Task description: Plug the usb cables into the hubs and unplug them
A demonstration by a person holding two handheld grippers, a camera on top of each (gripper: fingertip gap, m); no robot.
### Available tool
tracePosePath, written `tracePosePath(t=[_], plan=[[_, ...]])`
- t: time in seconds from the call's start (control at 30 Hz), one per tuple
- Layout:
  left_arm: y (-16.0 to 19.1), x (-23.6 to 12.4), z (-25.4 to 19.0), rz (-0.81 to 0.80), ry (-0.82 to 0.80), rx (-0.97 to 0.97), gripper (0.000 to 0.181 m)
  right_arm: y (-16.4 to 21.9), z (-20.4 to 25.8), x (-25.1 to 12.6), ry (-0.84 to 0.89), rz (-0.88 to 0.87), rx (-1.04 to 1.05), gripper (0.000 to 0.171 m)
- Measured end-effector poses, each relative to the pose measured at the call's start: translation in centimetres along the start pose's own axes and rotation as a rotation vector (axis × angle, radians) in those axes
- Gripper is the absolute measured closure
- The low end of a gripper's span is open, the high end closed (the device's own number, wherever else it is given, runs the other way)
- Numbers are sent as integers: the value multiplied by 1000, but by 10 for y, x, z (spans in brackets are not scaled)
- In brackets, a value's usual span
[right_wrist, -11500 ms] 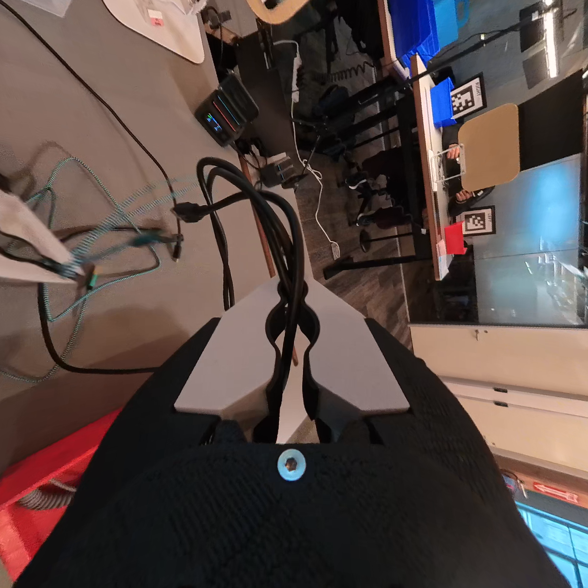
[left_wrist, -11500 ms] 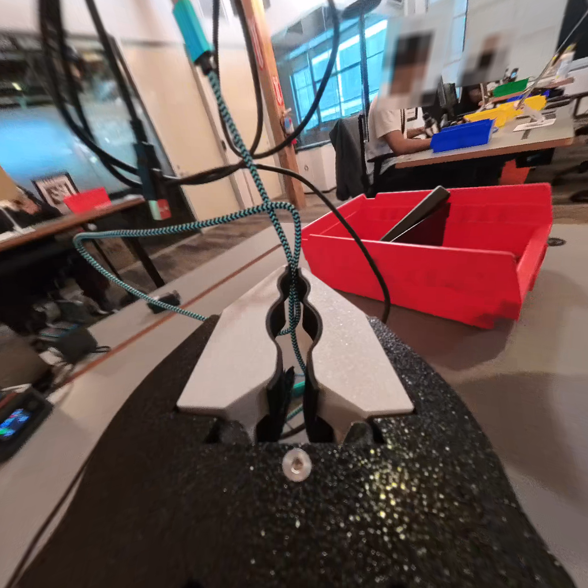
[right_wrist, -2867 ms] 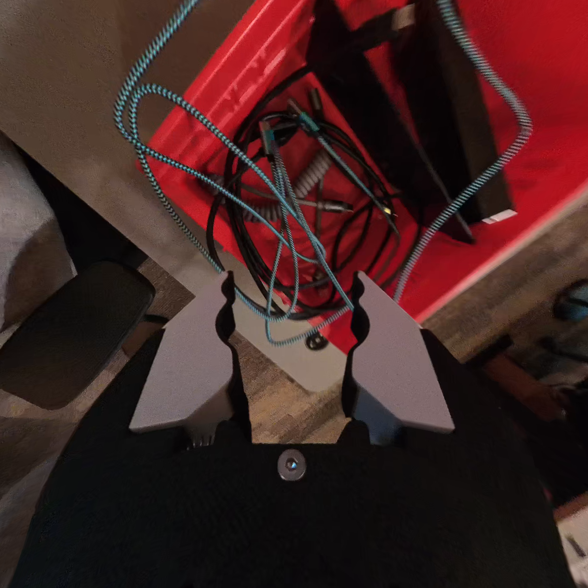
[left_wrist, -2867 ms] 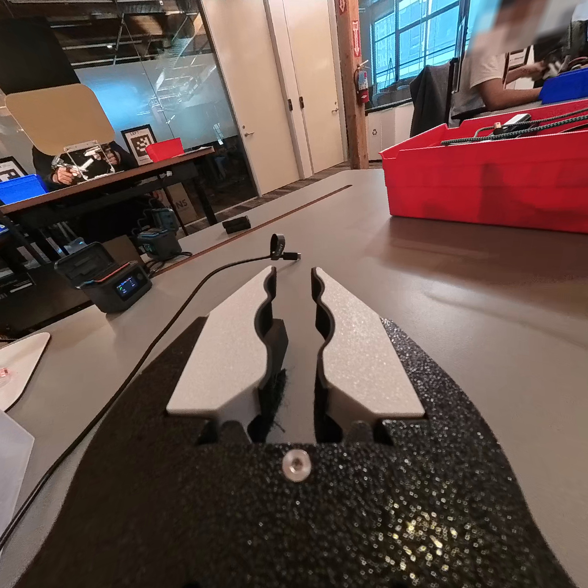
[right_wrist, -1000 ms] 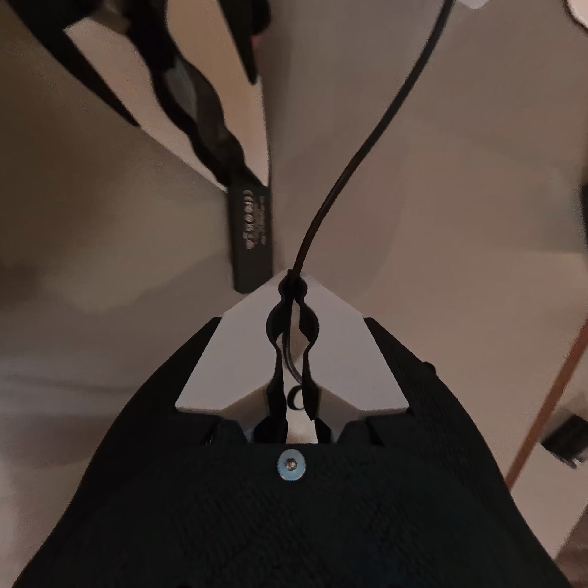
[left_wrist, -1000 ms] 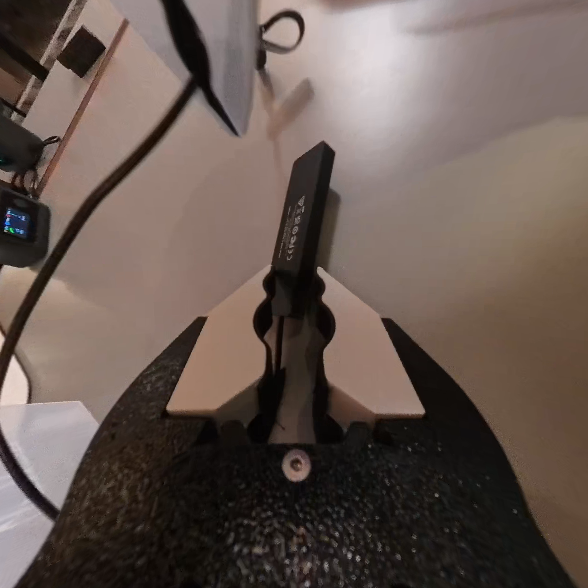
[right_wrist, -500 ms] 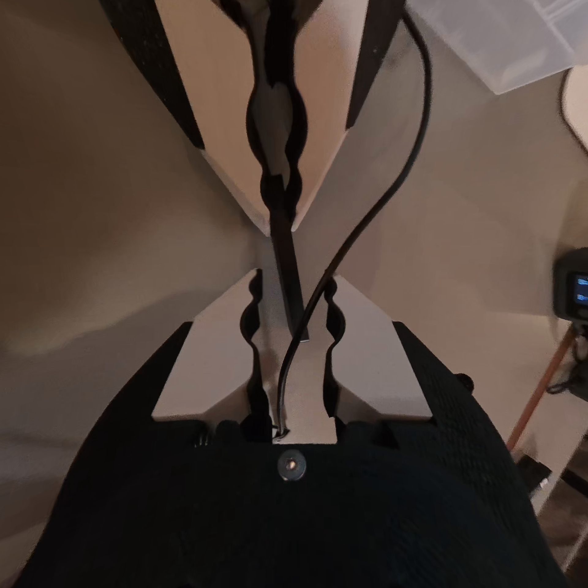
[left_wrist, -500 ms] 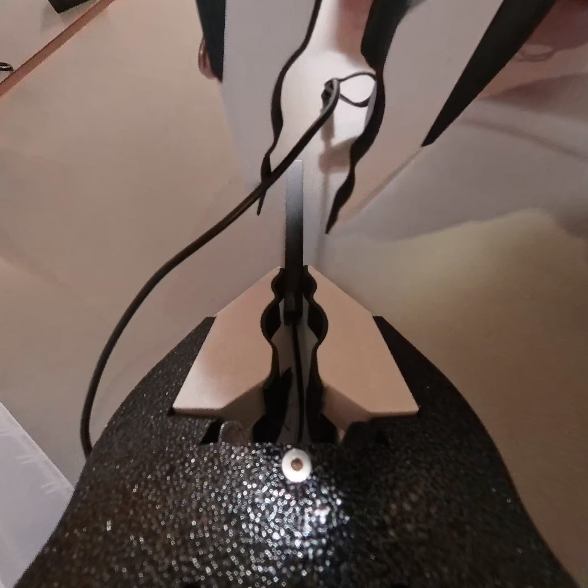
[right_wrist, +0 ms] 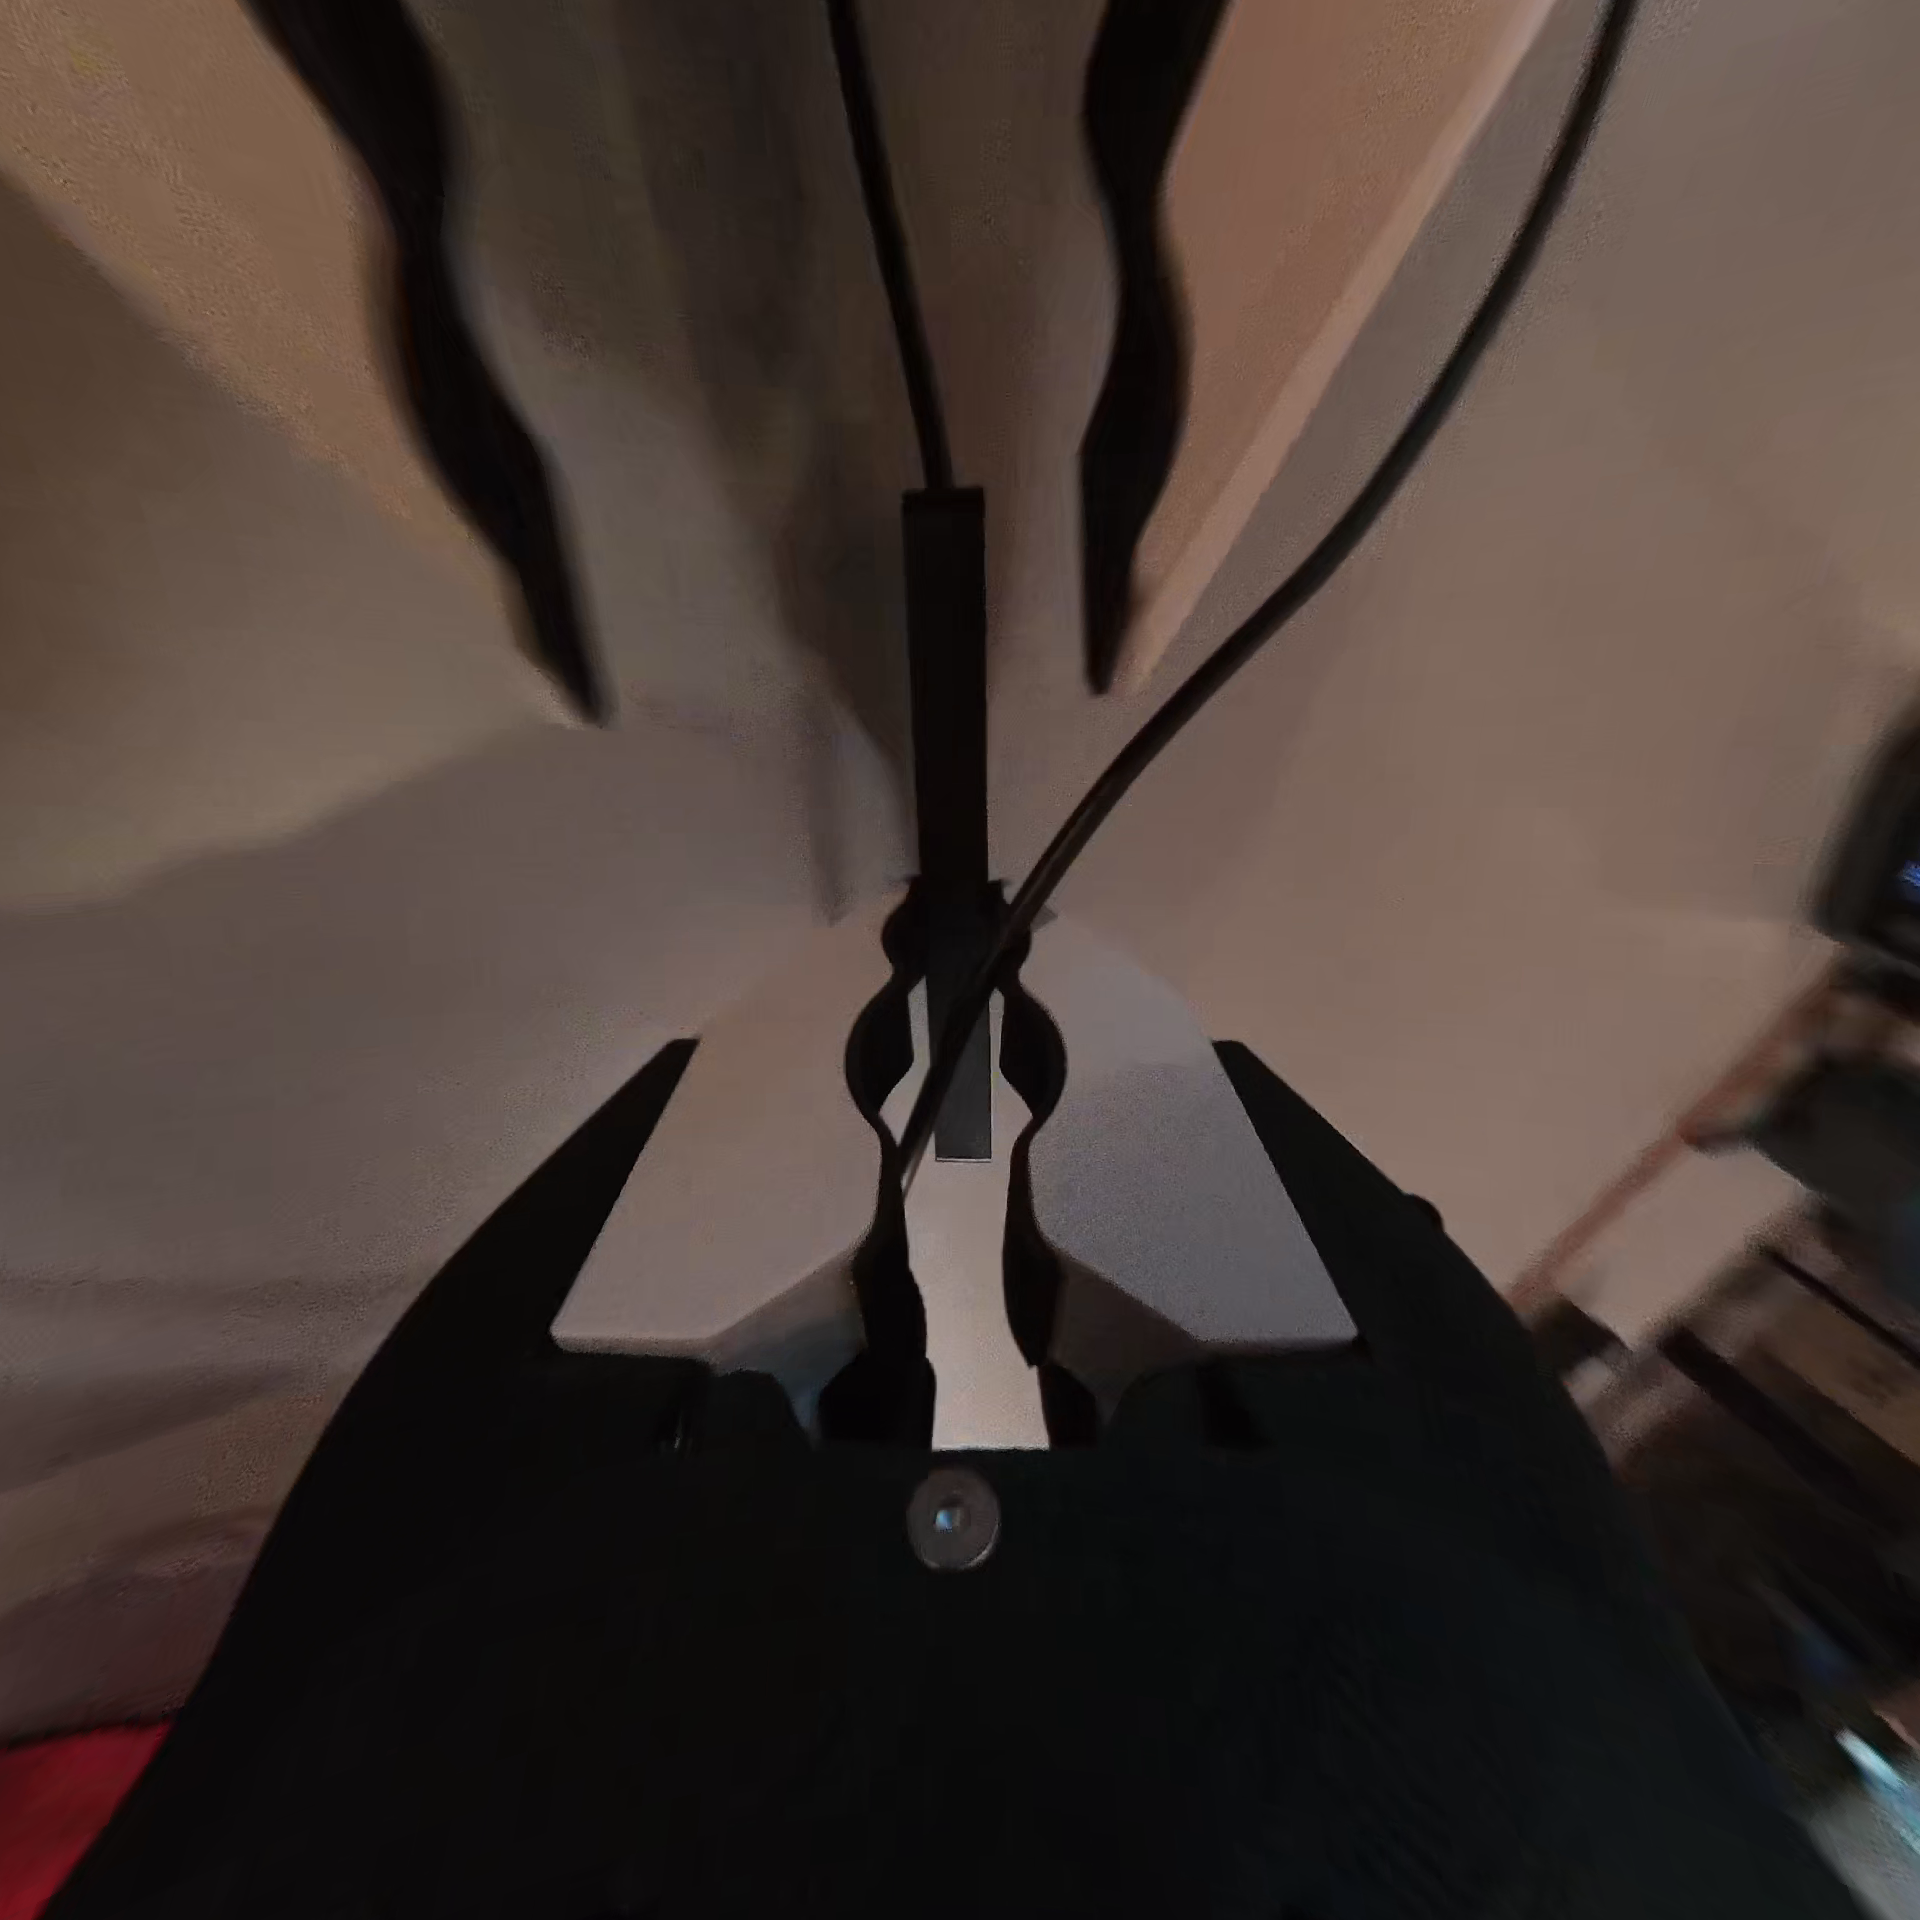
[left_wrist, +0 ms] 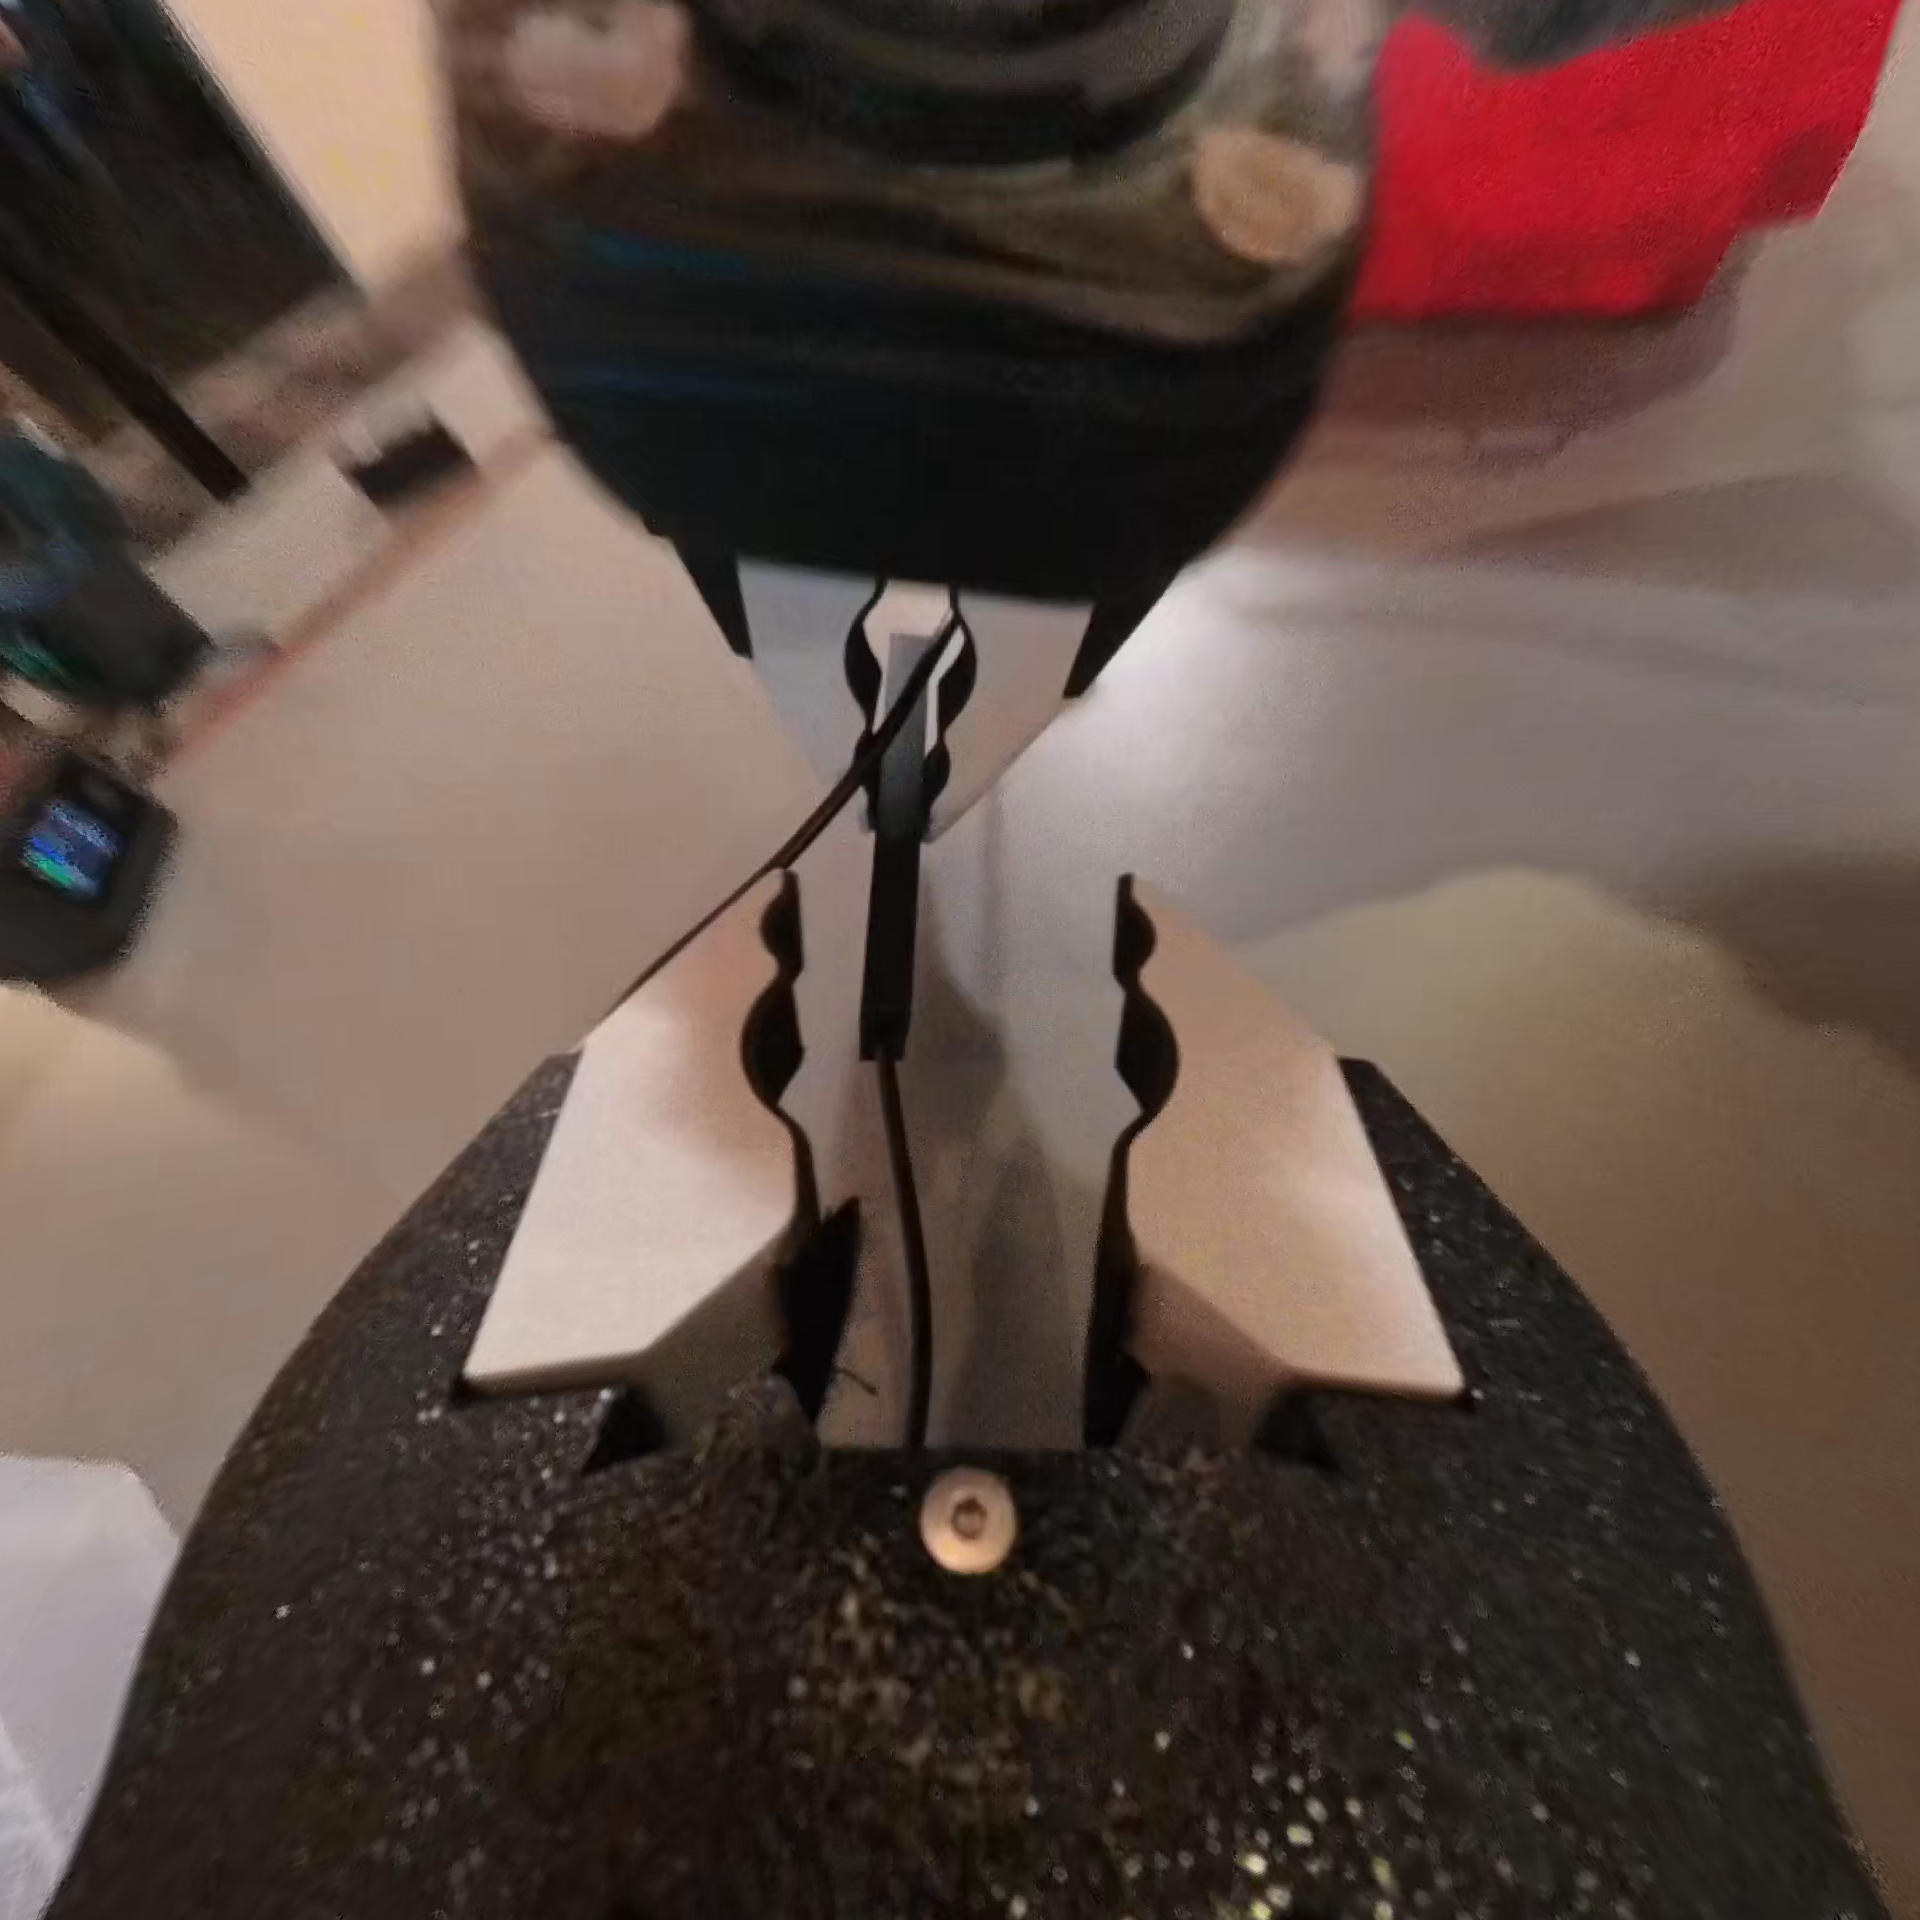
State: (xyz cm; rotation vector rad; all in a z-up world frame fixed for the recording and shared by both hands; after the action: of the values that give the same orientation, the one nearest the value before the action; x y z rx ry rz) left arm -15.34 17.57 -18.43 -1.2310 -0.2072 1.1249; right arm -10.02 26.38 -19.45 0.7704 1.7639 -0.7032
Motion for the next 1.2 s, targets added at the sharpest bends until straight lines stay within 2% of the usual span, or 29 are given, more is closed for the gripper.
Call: tracePosePath(t=[0.03, 0.13, 0.27, 0.47, 0.6, 0.73, 0.93, 1.07, 1.2], plan=[[-9, -3, 0, -73, -64, 45, 118, 8, -4, -11, 69, -7, -6, 163], [-29, -8, -7, -226, -216, 165, 118, 36, -18, -62, 329, -45, -37, 162], [-32, 3, -20, -257, -286, 234, 121, 81, -21, -147, 655, -20, -89, 163], [-26, 17, -25, -192, -263, 247, 124, 153, -19, -266, 825, -72, 176, 163], [-24, 19, -23, -186, -253, 224, 126, 201, -14, -306, 877, -97, 309, 163], [-22, 19, -21, -181, -259, 210, 127, 245, -9, -299, 898, -165, 420, 163], [-19, 20, -21, -157, -262, 219, 128, 309, 1, -241, 1095, -261, 519, 163], [-18, 22, -23, -140, -259, 235, 128, 349, 18, -198, 1160, -190, 560, 163], [-18, 24, -24, -130, -255, 246, 128, 379, 38, -168, 1065, -47, 556, 162]])
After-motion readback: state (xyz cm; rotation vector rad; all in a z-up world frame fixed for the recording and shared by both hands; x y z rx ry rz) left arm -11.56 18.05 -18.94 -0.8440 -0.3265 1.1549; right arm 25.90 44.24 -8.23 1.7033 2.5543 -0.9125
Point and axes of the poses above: each gripper's, where its closed fingertips meet, x out along the fingers, y out of its underside, z = x × y across the jaws, the point moved 7 cm from there along -x, back along the fingers, and after that the axes turned 12 degrees about x, right-handed, at the moved point
